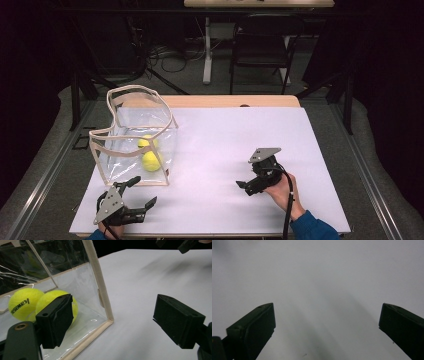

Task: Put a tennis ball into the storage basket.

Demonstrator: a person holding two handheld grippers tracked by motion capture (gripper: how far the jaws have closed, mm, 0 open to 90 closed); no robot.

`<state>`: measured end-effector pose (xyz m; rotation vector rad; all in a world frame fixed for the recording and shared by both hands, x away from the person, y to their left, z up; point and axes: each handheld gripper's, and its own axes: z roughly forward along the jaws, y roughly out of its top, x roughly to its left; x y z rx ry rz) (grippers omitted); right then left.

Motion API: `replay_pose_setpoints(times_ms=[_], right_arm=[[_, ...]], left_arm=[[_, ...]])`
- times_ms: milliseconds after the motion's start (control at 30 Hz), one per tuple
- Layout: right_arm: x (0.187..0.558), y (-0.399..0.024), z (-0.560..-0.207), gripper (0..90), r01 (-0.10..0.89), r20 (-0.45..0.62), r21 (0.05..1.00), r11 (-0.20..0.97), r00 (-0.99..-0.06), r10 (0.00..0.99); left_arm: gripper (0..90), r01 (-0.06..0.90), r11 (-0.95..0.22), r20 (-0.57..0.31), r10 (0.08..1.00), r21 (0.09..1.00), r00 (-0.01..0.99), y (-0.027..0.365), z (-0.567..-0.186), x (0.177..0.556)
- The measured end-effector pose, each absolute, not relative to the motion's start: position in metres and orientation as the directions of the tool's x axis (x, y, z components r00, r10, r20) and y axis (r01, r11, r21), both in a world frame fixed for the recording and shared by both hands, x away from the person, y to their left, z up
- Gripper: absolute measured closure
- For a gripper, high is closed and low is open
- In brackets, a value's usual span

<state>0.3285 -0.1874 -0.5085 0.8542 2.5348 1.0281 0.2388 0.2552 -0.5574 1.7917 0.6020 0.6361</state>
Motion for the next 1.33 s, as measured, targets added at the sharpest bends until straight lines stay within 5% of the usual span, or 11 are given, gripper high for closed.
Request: replay_pose_setpoints(times_ms=[1333], right_arm=[[0.285, -0.236, -0.551, 0.0, 0.487, 0.007, 0.725, 0.487, -0.712, 0.702]], left_arm=[[15.9, 0.100, -0.289, 0.128, 0.674, 0.952, 0.728, 0.253, -0.558, 0.240]])
